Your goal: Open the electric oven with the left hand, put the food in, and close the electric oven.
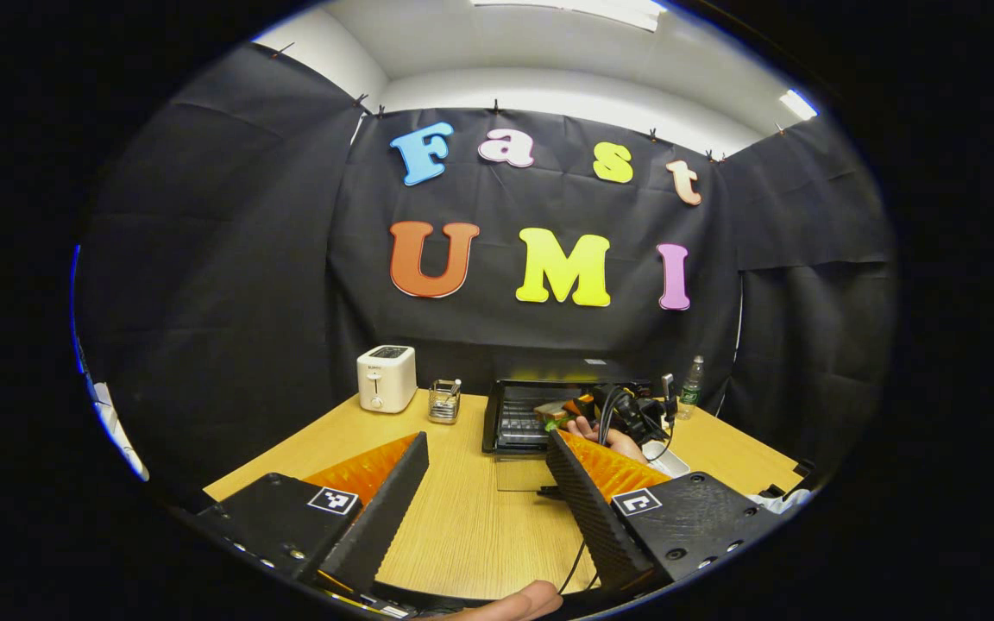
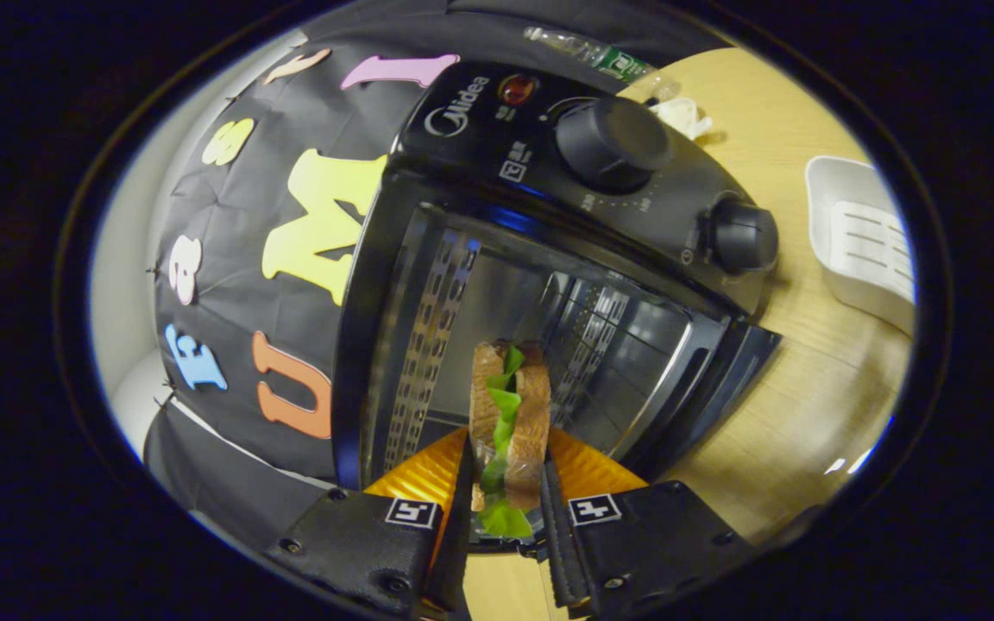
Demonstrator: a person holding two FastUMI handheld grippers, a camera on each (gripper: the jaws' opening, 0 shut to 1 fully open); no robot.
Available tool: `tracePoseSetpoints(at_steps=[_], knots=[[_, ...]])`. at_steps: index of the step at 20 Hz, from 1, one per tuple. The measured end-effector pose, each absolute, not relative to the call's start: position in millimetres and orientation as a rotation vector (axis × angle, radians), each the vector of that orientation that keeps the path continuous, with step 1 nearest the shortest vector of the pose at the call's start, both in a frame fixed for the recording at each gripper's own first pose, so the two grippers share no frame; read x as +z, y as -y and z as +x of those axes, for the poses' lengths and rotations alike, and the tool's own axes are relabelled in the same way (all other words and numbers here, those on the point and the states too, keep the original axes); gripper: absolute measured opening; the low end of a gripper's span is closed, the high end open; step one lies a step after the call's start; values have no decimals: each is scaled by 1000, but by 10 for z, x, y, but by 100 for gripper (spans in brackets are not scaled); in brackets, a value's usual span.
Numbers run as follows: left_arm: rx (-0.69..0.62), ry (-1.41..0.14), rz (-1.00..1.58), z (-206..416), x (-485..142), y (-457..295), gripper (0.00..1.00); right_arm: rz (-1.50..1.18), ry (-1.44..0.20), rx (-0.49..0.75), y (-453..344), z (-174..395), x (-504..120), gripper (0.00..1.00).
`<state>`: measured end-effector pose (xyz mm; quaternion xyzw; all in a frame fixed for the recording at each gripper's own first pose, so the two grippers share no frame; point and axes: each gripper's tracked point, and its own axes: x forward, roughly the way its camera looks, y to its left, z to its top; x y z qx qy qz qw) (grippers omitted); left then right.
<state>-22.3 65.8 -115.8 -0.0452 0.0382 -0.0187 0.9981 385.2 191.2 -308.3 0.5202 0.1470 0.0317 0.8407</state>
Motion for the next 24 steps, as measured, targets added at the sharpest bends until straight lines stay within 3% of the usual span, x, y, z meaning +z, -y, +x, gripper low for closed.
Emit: tracePoseSetpoints(at_steps=[8,14,20,21,22,24], knots=[[-55,-123,-77,-124,-1320,-490,91,810,-258,28,-1821,4244,-3199,38],[-109,-127,-95,-88,-1323,-284,91,663,-294,26,-1777,4238,-3262,46],[-131,-105,-94,-63,-1294,-214,91,508,-366,43,-1702,4195,-3297,95],[-129,-108,-92,-61,-1307,-218,91,468,-383,27,-1656,4171,-3318,92],[-124,-110,-89,-56,-1316,-231,91,434,-397,14,-1627,4132,-3331,100],[-121,-117,-91,-55,-1349,-237,91,389,-419,16,-1624,4076,-3338,94]])
